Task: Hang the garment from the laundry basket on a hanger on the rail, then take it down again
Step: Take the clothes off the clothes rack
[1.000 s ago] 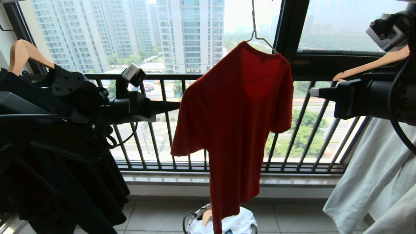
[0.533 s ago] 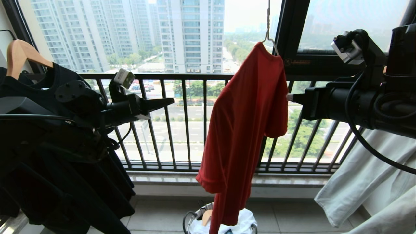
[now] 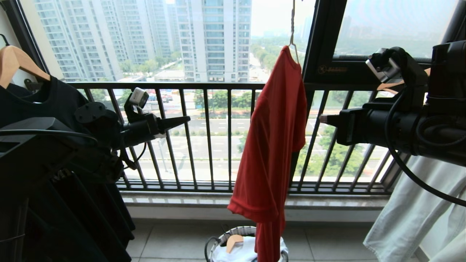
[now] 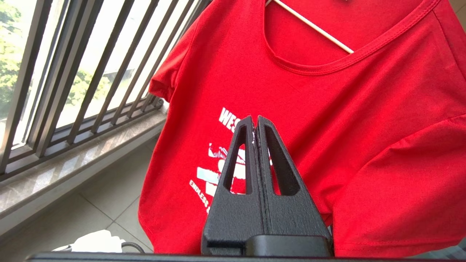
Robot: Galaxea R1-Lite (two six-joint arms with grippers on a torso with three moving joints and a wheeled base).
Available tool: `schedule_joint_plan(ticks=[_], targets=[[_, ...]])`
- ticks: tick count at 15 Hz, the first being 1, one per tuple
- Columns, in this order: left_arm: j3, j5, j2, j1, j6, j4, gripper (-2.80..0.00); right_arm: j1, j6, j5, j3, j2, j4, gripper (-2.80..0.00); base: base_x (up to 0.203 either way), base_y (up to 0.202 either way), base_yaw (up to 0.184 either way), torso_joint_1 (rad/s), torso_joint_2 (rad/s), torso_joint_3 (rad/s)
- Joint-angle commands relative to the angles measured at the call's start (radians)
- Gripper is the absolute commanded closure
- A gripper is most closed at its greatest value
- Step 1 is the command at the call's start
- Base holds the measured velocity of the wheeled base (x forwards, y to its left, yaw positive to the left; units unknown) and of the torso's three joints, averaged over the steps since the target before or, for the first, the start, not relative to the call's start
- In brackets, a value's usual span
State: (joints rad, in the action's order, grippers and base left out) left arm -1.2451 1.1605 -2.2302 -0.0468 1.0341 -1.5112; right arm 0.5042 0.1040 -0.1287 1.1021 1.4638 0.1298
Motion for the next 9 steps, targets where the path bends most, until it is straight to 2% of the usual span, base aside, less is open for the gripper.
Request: schedule_joint_plan(ticks=[1, 6, 9], targets=[[0.029, 0.004, 0.012, 0.005, -0.002, -0.011, 0.0, 0.014, 0.002, -0.001, -0.002, -0.007, -0.001, 0.0, 0.0, 0.0, 0.0, 0.0, 0.0, 0.0], [0.203, -0.04, 0.17, -0.049, -0.116, -0.018, 0.0, 0.014, -0.001, -0.025, 0.009, -0.028, -0.007, 0.0, 0.0, 0.0, 0.0, 0.0, 0.0, 0.0], [0.256, -0.045, 0.284, -0.065, -0.129, -0.019, 0.0, 0.014, -0.001, -0.042, 0.01, -0.034, -0.007, 0.0, 0.0, 0.0, 0.0, 0.0, 0.0, 0.0]])
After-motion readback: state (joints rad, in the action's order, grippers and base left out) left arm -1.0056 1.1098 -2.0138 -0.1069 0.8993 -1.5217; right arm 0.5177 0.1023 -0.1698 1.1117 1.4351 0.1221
